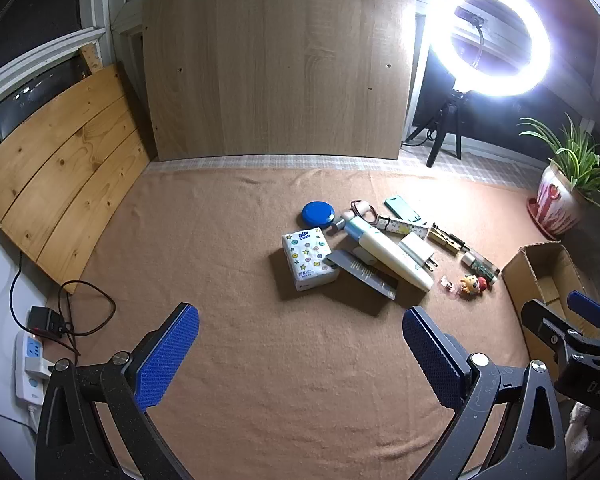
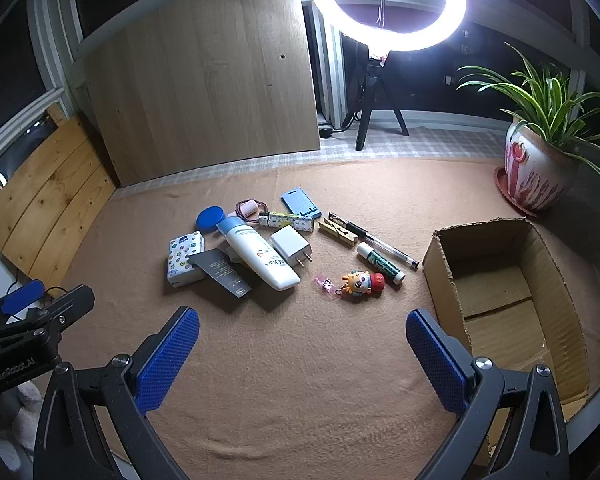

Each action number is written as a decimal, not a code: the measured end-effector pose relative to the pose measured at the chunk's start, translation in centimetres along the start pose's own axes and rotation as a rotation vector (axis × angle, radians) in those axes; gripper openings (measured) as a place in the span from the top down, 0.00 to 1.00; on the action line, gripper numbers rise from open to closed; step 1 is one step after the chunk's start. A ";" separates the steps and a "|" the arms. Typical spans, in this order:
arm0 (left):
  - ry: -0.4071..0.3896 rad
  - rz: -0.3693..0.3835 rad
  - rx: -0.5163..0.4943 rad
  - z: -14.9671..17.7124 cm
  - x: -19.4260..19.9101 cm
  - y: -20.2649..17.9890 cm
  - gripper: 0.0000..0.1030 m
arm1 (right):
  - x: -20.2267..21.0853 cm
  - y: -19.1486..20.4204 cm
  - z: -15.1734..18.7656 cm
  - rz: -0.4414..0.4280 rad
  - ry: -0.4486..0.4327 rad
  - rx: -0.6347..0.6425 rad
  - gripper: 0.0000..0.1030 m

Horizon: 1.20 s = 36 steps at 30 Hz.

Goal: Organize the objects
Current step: 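Move the right tool toward the white sunscreen bottle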

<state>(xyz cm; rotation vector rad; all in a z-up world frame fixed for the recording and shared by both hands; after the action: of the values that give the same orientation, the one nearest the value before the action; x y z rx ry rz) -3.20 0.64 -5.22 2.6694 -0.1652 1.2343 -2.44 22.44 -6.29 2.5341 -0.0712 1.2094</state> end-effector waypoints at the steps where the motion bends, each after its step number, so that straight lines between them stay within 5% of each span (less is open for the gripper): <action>1: 0.000 0.000 0.000 0.0 0.0 0.0 0.00 | -0.1 0.0 0.0 -0.001 0.001 0.000 0.01; 20: 0.008 0.006 -0.004 0.0 -1.0 0.2 0.00 | -1.2 -0.1 0.0 -0.019 0.032 -0.020 0.01; 36: 0.057 0.017 0.018 0.5 -5.4 1.7 0.01 | -7.2 0.2 -1.3 -0.118 0.170 -0.026 0.40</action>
<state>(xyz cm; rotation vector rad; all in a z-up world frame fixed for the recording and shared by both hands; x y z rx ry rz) -6.63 -1.01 -9.47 2.6497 -0.1693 1.3215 -7.98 22.01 -10.97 2.3667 0.0999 1.3607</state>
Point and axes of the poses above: each gripper's, at about its wrist camera, not at the fingertips, and x roughly against the way its jaws point, y to its left, z to its underside, the point moved 4 cm from there along -x, roughly the way its jaws point, and after that the axes turned 13 degrees about -x, right-handed, at the moved point
